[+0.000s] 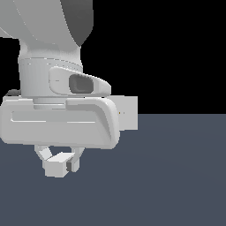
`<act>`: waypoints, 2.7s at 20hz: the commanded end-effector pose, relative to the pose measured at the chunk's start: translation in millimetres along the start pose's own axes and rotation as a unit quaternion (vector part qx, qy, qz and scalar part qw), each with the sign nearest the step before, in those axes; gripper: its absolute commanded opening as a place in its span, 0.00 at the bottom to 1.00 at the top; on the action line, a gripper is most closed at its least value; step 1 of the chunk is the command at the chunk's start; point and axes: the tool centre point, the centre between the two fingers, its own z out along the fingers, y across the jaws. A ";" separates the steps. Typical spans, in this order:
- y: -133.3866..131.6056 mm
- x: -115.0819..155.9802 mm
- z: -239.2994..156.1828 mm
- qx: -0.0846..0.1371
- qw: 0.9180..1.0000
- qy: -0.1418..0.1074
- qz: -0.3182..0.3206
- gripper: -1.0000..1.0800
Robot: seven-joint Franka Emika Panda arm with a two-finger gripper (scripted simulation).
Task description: Plug the charger into the wall socket.
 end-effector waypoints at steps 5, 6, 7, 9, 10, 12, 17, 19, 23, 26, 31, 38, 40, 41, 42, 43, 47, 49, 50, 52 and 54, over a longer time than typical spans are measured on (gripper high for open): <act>8.8 4.2 -5.1 0.001 1.000 0.000 -0.013 0.00; 11.2 5.4 -6.5 0.002 1.000 0.000 -0.017 0.00; 13.9 6.7 -8.1 0.002 1.000 0.001 -0.021 0.00; 19.9 9.8 -11.7 0.003 1.000 0.001 -0.030 0.00; 23.2 11.6 -13.7 0.003 0.999 0.001 -0.035 0.00; 30.6 15.7 -18.1 0.005 0.999 0.001 -0.047 0.00; 52.0 29.1 -31.3 0.008 0.997 0.001 -0.081 0.00; 60.8 35.3 -36.9 0.010 0.995 0.001 -0.096 0.00; 77.6 48.5 -47.7 0.013 0.992 0.001 -0.125 0.00; 89.3 58.9 -55.6 0.016 0.989 0.001 -0.146 0.00; 104.5 74.2 -66.2 0.019 0.984 0.001 -0.175 0.00; 117.0 89.2 -75.5 0.022 0.979 0.001 -0.201 0.00; 118.7 91.8 -76.9 0.023 0.979 0.000 -0.205 0.00; 119.4 92.7 -77.4 0.023 0.978 0.000 -0.206 0.00; 119.8 93.4 -77.7 0.023 0.978 0.000 -0.207 0.00; 120.0 93.8 -77.9 0.023 0.978 0.000 -0.208 0.00; 120.1 93.9 -78.0 0.023 0.978 0.000 -0.208 0.00; 120.1 93.9 -77.8 0.023 0.978 0.000 -0.208 0.00; 119.9 94.4 -77.8 0.023 0.978 0.000 -0.208 0.00; 118.9 96.5 -77.5 0.023 0.978 0.000 -0.208 0.00; 117.2 100.1 -77.1 0.023 0.978 0.000 -0.208 0.00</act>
